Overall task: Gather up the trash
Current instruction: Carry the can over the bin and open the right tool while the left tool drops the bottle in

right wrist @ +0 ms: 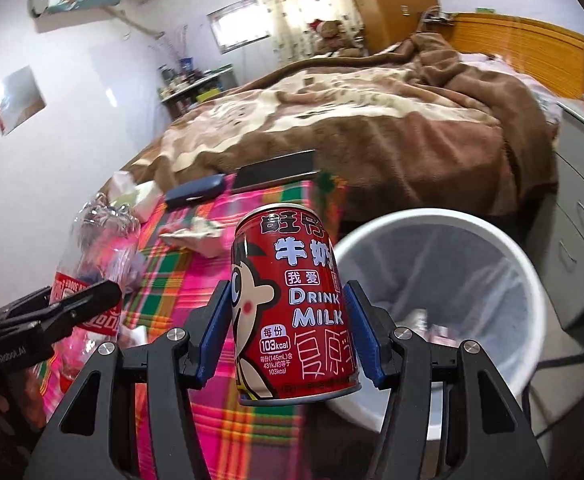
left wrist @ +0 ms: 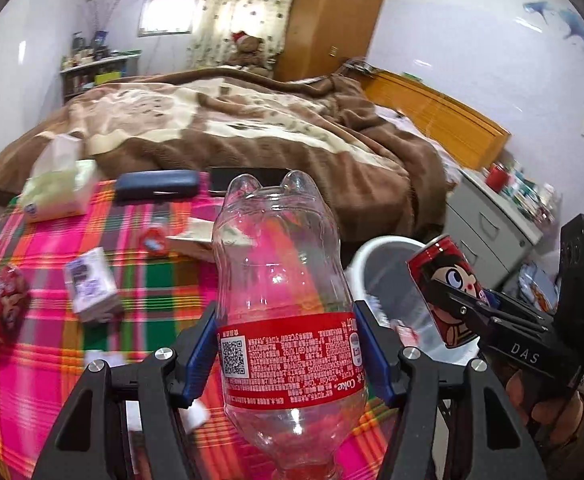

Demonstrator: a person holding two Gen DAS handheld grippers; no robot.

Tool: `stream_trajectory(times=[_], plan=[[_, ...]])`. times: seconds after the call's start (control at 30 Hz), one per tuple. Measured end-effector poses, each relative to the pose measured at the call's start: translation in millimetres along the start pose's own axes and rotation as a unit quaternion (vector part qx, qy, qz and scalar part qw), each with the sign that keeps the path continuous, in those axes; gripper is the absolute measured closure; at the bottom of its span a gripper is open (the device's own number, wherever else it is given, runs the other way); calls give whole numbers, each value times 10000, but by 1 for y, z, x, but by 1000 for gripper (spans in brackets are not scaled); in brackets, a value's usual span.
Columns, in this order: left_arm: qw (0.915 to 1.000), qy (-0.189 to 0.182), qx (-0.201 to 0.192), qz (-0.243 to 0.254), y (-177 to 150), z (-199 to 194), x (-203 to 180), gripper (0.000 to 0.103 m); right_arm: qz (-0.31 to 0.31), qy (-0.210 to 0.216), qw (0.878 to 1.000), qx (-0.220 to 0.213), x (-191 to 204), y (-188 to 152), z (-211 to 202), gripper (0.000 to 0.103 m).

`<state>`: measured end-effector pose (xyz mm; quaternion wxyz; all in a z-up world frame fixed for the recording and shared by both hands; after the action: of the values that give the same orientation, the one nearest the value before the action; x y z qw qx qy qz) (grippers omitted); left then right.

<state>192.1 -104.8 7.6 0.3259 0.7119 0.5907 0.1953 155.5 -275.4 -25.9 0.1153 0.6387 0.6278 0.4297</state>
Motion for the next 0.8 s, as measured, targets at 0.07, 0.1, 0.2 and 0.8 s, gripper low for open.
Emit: stream_trajectory(times=[0.07, 0.1, 0.2, 0.8], plan=[[9999, -139, 64, 62, -1, 6, -16, 39, 79, -150, 9998, -44, -14, 0, -7, 46], [9996, -249, 98, 97, -1, 10, -26, 39, 116, -221, 9997, -55, -20, -1, -10, 46], [9986, -435, 193, 237, -2, 20, -55, 39, 244, -439, 9987, -56, -37, -2, -14, 46], [9900, -846, 809, 784, -3, 95, -156, 39, 734, -1088, 9904, 427, -109, -25, -8, 46]])
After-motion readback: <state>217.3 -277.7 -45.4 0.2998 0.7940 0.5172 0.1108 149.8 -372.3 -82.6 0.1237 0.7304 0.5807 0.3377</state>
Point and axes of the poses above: each gripper's, at about its wrist camera, not at the fingertips, and z roughly the way its jaws point, x to its left, y to its top, the point moved 6 cm from there along z, roughly the way its jaws point, and after that the axes turned 9 degrees about y, right-handed, at the moved point
